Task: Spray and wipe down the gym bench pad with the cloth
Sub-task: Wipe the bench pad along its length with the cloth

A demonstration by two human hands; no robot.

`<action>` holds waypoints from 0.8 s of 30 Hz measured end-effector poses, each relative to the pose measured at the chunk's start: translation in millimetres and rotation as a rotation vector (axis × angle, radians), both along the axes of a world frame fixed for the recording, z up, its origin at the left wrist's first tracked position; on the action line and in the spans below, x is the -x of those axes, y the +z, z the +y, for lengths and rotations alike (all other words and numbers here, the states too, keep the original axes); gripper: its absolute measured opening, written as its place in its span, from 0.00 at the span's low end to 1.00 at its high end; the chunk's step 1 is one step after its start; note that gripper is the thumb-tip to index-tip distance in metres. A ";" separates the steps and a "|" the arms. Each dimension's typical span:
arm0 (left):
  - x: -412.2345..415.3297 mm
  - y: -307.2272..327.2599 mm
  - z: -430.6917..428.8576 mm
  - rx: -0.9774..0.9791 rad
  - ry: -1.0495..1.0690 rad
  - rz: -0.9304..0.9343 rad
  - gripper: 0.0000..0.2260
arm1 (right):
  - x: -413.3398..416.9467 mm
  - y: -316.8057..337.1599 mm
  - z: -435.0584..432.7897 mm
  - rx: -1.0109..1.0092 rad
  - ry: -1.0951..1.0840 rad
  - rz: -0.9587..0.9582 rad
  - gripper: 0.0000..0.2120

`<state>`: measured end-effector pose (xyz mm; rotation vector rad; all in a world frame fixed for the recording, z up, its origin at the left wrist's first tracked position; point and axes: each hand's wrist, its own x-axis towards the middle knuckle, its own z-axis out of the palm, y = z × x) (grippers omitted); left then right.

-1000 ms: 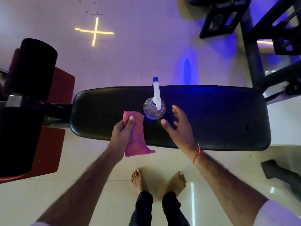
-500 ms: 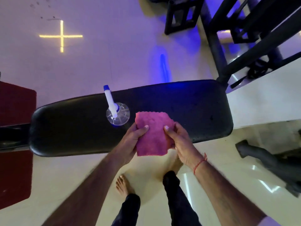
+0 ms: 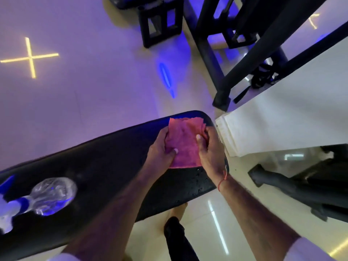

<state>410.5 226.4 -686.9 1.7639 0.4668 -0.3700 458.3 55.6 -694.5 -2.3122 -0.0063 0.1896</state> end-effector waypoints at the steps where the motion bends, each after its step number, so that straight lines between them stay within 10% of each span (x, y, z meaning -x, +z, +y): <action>1: -16.1 -6.8 -7.1 -0.033 -0.032 0.015 0.31 | -15.9 -7.8 -8.3 0.031 -0.006 0.039 0.12; 7: -40.2 -41.3 -5.0 -0.727 -0.203 -0.167 0.28 | -40.7 -54.0 -5.3 0.349 0.219 -0.045 0.33; 17: -23.3 -68.2 12.8 -0.812 -0.618 -0.079 0.61 | -62.3 -84.4 0.9 0.611 0.420 -0.082 0.30; 24: -28.0 -65.4 0.6 -0.824 -0.611 0.013 0.67 | -99.4 -84.2 16.7 0.673 0.437 -0.045 0.28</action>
